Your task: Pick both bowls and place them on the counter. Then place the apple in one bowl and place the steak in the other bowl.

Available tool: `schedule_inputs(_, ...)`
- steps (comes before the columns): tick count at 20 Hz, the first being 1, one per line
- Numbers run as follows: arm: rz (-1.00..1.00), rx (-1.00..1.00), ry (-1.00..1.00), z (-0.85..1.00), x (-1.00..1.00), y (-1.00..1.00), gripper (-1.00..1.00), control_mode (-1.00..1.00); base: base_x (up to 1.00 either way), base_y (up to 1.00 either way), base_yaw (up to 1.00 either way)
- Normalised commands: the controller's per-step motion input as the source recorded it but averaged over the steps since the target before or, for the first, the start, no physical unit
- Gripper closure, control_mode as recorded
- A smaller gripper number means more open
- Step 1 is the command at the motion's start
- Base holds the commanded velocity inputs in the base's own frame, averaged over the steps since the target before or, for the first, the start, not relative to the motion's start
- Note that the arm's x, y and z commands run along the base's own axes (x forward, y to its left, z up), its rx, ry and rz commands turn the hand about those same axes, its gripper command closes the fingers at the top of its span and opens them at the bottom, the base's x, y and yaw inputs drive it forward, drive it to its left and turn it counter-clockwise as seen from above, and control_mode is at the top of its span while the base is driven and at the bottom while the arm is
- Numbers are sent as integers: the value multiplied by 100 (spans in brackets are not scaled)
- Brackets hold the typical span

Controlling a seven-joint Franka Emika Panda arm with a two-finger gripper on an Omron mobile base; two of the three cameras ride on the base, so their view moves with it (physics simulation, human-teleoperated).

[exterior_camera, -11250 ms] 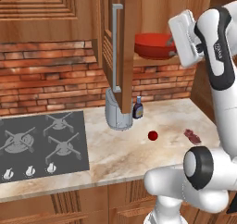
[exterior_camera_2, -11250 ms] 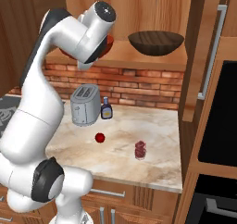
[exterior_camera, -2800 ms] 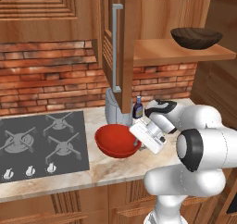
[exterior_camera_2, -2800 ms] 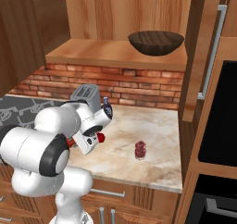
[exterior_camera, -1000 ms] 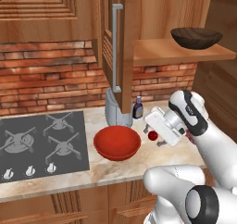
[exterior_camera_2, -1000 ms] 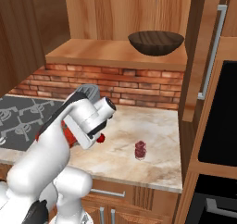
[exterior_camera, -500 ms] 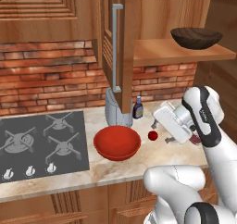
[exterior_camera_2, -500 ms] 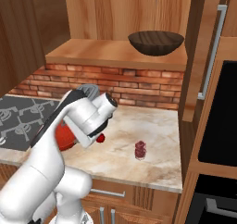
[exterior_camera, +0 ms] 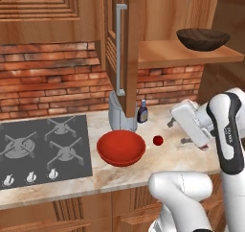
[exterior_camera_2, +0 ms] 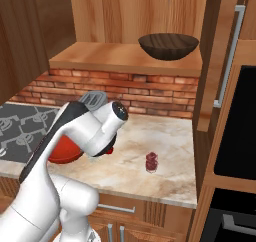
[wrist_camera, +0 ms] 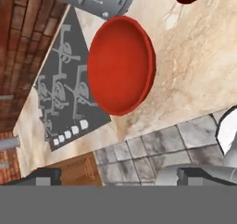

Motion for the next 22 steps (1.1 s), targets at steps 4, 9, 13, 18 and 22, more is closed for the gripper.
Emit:
schedule_inputs(4,-24,0,-2,47,-20,-14,-100,-100,0,0,0)
schedule_inputs(9,-24,0,0,48,-21,-18,-100,-100,0,0,0)
schedule_inputs(13,-27,0,0,44,-17,-21,-100,-100,0,0,0)
schedule_inputs(18,-29,0,3,41,-12,-27,-100,-100,0,0,0)
schedule_inputs(22,-29,0,8,44,-13,-29,-100,-100,0,0,0)
